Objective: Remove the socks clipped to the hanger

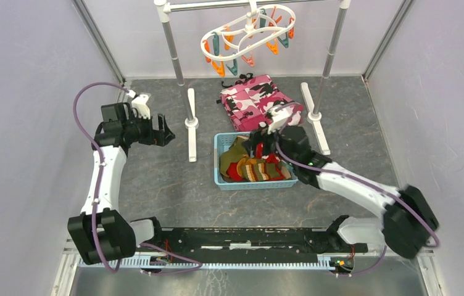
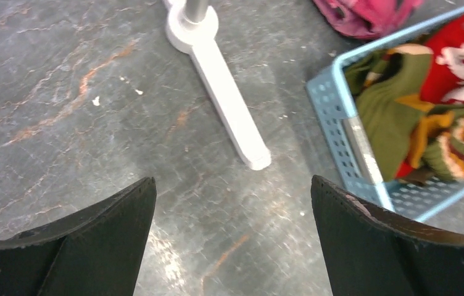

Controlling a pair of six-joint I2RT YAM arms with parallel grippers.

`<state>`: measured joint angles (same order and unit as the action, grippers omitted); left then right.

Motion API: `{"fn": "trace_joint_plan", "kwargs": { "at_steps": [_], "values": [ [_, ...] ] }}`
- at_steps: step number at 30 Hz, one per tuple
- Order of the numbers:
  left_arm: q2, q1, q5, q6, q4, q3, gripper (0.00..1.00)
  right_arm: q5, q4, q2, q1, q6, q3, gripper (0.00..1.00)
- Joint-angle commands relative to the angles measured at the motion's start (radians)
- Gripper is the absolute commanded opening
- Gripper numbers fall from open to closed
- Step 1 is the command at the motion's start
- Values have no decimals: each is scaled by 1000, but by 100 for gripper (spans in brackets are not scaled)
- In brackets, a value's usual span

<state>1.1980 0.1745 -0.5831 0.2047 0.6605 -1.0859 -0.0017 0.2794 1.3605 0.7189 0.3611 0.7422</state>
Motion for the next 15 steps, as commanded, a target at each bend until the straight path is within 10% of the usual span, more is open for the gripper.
{"fn": "trace_joint_plan", "kwargs": {
  "at_steps": [1,9,15],
  "values": [
    [-38,14,78,-49,-319,163,100,244,-153,-242,-12,-162,-28,98],
    [-92,12,240,-201,-1079,635,100,865,-193,-539,-214,-125,-304,98],
    [50,12,267,-255,-1416,748,100,963,-76,-542,-311,-119,-448,98]
  ]
}}
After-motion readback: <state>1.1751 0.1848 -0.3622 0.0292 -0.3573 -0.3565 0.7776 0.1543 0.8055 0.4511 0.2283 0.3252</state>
